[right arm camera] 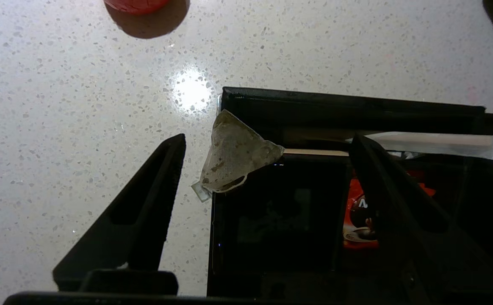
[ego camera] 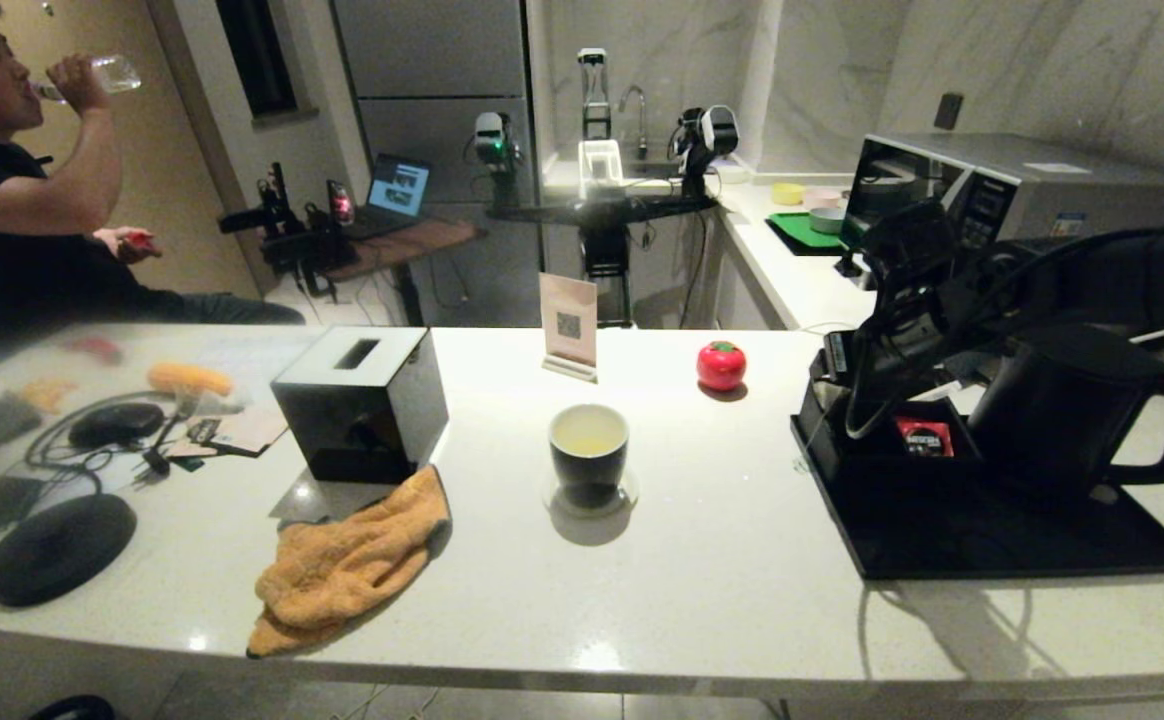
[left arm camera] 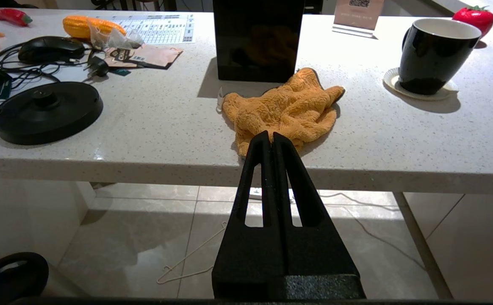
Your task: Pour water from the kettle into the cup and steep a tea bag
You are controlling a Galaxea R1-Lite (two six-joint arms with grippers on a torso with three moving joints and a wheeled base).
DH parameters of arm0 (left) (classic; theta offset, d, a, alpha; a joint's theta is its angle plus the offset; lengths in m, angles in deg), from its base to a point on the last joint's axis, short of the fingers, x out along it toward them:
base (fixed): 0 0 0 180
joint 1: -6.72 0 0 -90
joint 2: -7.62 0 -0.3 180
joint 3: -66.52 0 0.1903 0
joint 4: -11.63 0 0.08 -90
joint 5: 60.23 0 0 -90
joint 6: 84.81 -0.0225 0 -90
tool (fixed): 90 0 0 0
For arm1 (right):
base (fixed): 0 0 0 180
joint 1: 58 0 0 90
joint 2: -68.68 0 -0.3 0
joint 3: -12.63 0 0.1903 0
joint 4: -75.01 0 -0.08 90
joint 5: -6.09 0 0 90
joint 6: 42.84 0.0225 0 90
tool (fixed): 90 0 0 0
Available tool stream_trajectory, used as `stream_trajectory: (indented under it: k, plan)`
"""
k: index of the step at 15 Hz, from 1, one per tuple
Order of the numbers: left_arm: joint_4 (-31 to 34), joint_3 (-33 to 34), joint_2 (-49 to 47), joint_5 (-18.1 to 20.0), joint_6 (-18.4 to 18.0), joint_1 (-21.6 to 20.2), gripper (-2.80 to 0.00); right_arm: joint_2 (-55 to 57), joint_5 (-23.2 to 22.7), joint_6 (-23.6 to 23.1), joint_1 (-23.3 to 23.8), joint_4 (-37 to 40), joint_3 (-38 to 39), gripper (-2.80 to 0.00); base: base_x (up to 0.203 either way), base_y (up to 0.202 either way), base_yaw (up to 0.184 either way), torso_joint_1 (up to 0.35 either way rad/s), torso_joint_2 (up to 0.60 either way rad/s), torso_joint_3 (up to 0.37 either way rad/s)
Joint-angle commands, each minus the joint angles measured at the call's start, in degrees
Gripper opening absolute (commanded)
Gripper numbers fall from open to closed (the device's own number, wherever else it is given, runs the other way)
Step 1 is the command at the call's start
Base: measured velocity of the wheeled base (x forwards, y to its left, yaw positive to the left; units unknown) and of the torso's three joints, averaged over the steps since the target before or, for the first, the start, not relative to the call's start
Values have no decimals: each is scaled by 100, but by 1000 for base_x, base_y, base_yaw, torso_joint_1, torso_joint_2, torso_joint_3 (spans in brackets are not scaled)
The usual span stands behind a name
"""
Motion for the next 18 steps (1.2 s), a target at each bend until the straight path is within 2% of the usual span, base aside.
stream_trajectory:
  k: [1,9,18]
  plan:
    - [0,0,-2,0,6,1,-280,103,10,14,-3,13,-5,0,0,0,0,0,0,0]
    - [0,-8,-2,0,3,1,-280,269,62,353,-108,4,-27,0,0,0,0,0,0,0]
    - [0,-8,-2,0,7,1,-280,379,168,375,-126,-40,-49,0,0,0,0,0,0,0]
